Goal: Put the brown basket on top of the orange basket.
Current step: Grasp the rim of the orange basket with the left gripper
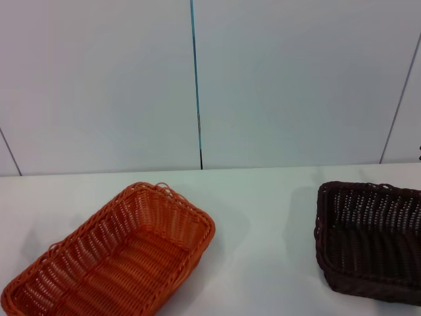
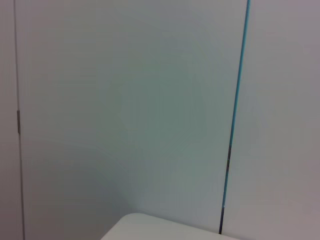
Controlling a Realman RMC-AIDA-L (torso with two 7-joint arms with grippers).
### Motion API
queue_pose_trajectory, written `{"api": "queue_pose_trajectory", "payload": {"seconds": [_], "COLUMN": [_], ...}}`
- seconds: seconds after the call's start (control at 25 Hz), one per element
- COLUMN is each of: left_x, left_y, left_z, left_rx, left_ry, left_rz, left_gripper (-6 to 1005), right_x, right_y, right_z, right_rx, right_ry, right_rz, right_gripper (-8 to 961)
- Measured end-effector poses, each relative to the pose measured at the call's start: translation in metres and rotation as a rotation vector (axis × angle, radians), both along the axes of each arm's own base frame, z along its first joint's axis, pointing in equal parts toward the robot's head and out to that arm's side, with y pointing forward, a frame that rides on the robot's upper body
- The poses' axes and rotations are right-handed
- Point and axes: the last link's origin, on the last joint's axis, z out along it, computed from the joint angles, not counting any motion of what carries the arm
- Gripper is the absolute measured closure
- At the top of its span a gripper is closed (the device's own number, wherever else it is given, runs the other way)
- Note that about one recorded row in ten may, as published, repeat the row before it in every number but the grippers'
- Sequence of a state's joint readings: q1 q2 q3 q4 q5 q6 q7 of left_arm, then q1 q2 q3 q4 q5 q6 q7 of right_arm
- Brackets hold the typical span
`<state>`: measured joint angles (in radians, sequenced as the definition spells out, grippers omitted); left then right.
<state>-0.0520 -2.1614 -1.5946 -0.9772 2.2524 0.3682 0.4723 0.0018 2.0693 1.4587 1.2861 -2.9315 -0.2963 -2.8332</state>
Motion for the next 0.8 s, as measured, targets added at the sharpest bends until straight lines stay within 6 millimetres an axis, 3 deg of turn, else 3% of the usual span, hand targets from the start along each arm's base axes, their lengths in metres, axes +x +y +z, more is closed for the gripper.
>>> {"api": "queue_pose_trajectory", "payload": {"seconds": [0.8], "left_x": [0.0029], "left_y": [0.0003], "left_z": [0.0001], "left_rx": [-0.019], "left_ry": [-0.017], "left_rz": [-0.006], "left_gripper": [80], "right_x": [-0.0023], "right_y": [0.0006], "right_z": [-0.0010], "right_rx": [-0.011], "right_ry": [0.001], "right_rz": [-0.003], "right_gripper": [36]}}
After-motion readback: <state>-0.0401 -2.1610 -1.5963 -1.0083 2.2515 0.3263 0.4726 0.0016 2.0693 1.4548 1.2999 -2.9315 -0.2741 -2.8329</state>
